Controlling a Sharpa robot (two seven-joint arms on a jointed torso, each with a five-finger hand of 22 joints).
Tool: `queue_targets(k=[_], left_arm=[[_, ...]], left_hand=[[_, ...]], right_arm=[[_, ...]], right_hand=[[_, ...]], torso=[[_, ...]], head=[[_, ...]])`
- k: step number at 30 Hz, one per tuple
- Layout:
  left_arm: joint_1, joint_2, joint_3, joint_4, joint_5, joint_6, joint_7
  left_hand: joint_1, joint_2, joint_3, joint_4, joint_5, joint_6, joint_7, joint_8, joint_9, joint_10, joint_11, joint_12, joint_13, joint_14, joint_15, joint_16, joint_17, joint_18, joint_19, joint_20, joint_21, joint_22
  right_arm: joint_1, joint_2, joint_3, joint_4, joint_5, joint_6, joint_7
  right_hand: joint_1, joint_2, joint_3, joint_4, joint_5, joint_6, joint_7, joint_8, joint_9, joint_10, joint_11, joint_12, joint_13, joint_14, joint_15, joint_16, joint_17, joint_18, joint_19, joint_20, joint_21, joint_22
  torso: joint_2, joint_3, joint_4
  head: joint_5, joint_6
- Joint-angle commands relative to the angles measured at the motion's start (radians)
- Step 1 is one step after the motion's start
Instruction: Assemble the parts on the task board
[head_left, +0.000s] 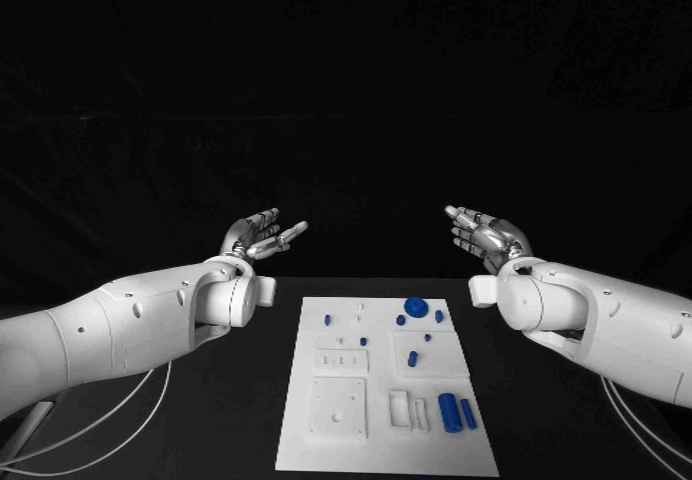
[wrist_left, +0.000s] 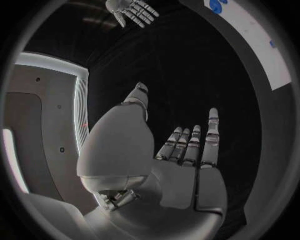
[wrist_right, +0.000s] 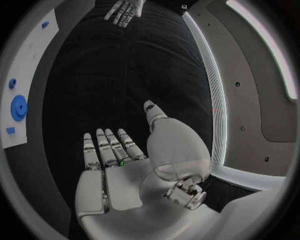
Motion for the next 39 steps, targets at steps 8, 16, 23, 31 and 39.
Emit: queue_targets(k=[8, 16, 23, 31, 39], left_arm=[[0.032, 0.021, -0.025, -0.059, 0.002, 0.14, -0.078], [0.033, 0.006, -0.026, -0.043, 0.004, 0.16, -0.051], [0.033, -0.005, -0.026, -0.033, -0.013, 0.192, -0.052], [0.033, -0.019, -0.026, -0.01, -0.058, 0.251, -0.054], [0.034, -0.058, -0.025, 0.055, -0.102, 0.273, -0.062]], left_hand=[[0.032, 0.005, 0.011, 0.008, 0.004, 0.032, 0.012, 0.007, 0.003, 0.04, 0.012, 0.007, 0.003, 0.046, 0.003, 0.007, 0.003, 0.014, 0.021, 0.003, 0.007, 0.003], [0.054, 0.125, 0.058, -0.094, 0.095, 0.239, 0.06, 0.014, 0.012, 0.337, 0.067, 0.017, 0.019, 0.435, 0.042, 0.024, 0.016, 0.003, 0.126, -0.047, 0.041, 0.014], [0.052, 0.227, 0.054, -0.301, 0.136, 0.538, 0.053, 0.032, 0.03, 0.685, 0.037, 0.041, 0.026, 0.711, -0.025, 0.084, 0.033, -0.076, 0.279, -0.173, 0.126, 0.034], [0.055, 0.242, 0.061, -0.353, 0.12, 0.609, 0.027, 0.028, 0.03, 0.882, -0.038, 0.034, 0.029, 0.926, -0.134, 0.305, 0.131, -0.117, 0.391, -0.303, 0.382, 0.198], [0.019, 0.235, 0.08, -0.377, 0.116, 0.633, 0.013, 0.031, 0.035, 0.915, -0.057, 0.033, 0.028, 0.874, -0.168, 0.736, 0.389, -0.099, 0.312, -0.334, 0.716, 0.452]], right_arm=[[0.02, 0.003, 0.012, -0.066, -0.087, 0.265, -0.186], [0.02, 0.017, 0.012, -0.101, -0.299, 0.211, -0.131], [0.02, 0.026, 0.012, -0.131, -0.572, 0.187, -0.124], [0.015, 0.043, 0.013, -0.155, -0.879, 0.185, -0.128], [0.011, 0.049, 0.013, -0.132, -1.169, 0.211, -0.188]], right_hand=[[0.101, -0.023, 0.01, -0.08, 0.002, 0.074, 0.04, 0.01, 0.005, 0.086, 0.007, 0.009, 0.005, 0.07, 0.016, 0.01, 0.004, 0.007, 0.028, -0.003, 0.009, 0.003], [0.129, -0.03, 0.065, -0.205, 0.036, 0.409, 0.018, 0.021, 0.019, 0.469, -0.019, 0.023, 0.022, 0.462, -0.005, 0.025, 0.023, -0.012, 0.329, -0.058, 0.031, 0.022], [0.065, -0.052, 0.209, -0.286, 0.088, 0.644, -0.005, 0.033, 0.031, 0.675, -0.07, 0.028, 0.025, 0.7, -0.076, 0.035, 0.031, -0.036, 0.636, -0.129, 0.052, 0.038], [0.066, -0.086, 0.258, -0.303, 0.081, 0.722, -0.03, 0.032, 0.038, 0.841, -0.133, 0.03, 0.028, 0.959, -0.176, 0.07, 0.081, -0.025, 0.871, -0.228, 0.116, 0.049], [0.096, -0.111, 0.196, -0.303, 0.113, 0.721, -0.037, 0.031, 0.033, 0.866, -0.154, 0.028, 0.027, 1.101, -0.244, 0.279, 0.269, -0.013, 1.109, -0.325, 0.217, 0.084]], torso=[[0.0, 0.0, -0.0001], [0.0, 0.0009, 0.0009], [0.0, -0.001, 0.0006], [-0.004, -0.0059, 0.0005], [0.001, -0.0079, 0.0032]], head=[[0.0, 0.0], [-0.002, -0.006], [-0.005, -0.006], [-0.009, -0.001], [-0.011, 0.006]])
